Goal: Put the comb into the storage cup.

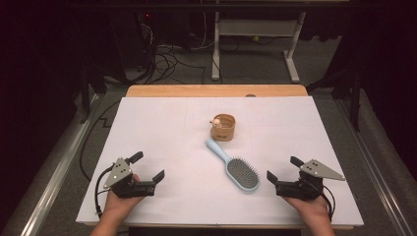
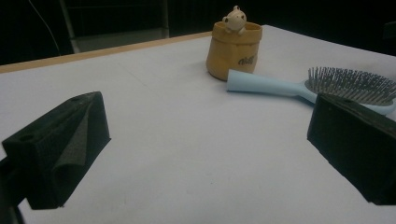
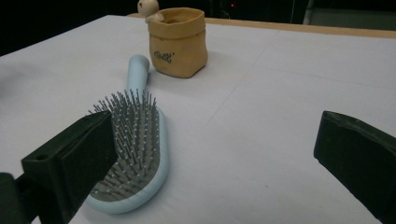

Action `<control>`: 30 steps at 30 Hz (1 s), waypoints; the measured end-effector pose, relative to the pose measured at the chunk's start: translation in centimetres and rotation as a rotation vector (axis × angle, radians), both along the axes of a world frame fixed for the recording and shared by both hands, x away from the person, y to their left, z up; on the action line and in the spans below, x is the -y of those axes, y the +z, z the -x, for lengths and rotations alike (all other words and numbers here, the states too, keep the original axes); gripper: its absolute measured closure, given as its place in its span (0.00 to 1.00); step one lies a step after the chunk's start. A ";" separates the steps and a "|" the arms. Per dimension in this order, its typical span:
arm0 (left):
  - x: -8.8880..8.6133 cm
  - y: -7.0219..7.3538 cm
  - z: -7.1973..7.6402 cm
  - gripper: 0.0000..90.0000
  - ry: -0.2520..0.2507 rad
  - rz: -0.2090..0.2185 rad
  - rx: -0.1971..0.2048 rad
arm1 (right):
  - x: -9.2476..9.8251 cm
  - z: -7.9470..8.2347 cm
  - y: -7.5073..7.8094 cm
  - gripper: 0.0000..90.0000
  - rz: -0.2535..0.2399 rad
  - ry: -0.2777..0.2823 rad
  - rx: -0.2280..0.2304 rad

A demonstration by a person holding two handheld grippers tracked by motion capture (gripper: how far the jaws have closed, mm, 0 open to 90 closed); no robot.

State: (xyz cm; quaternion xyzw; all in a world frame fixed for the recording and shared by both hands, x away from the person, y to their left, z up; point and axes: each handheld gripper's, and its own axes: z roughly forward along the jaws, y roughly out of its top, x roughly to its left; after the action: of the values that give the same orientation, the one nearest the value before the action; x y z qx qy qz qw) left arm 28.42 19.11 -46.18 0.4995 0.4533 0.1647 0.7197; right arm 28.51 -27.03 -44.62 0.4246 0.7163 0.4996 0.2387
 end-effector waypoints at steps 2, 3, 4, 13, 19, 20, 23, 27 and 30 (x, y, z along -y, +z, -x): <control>-0.1 0.0 0.1 0.01 0.000 -0.001 0.005 | -0.3 -0.2 0.0 0.00 0.015 0.010 -0.023; -0.1 0.0 0.1 0.01 0.001 0.003 0.006 | -0.5 -0.3 0.0 0.00 0.029 0.014 -0.034; -0.1 0.1 0.1 0.01 0.003 0.007 0.007 | -0.6 -0.4 0.0 0.00 0.039 0.016 -0.038; -0.3 -0.1 -0.2 0.00 0.003 0.003 0.006 | -1.5 -1.1 0.2 0.00 0.127 0.034 -0.144; -0.4 0.2 0.0 0.00 -0.001 0.028 0.020 | -1.8 -1.3 0.0 0.00 0.194 0.054 -0.203; -0.4 0.2 0.0 0.00 0.000 0.032 0.019 | -1.8 -1.3 0.0 0.00 0.200 0.059 -0.208; -0.4 0.3 -0.1 0.00 -0.005 0.042 0.006 | -1.9 -1.4 -0.3 0.00 0.214 0.069 -0.233; -0.4 0.2 -0.1 0.00 -0.007 0.037 0.006 | -1.9 -1.5 -0.7 0.00 0.231 0.086 -0.259; -0.4 0.2 -0.1 0.00 -0.009 0.035 0.002 | -1.9 -1.5 -1.0 0.00 0.244 0.097 -0.279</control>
State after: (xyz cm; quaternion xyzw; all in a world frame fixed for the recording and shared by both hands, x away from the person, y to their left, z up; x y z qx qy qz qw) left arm 28.52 19.51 -46.01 0.4886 0.4533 0.1540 0.7294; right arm 30.03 -25.10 -45.64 0.4227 0.8173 0.3562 0.1626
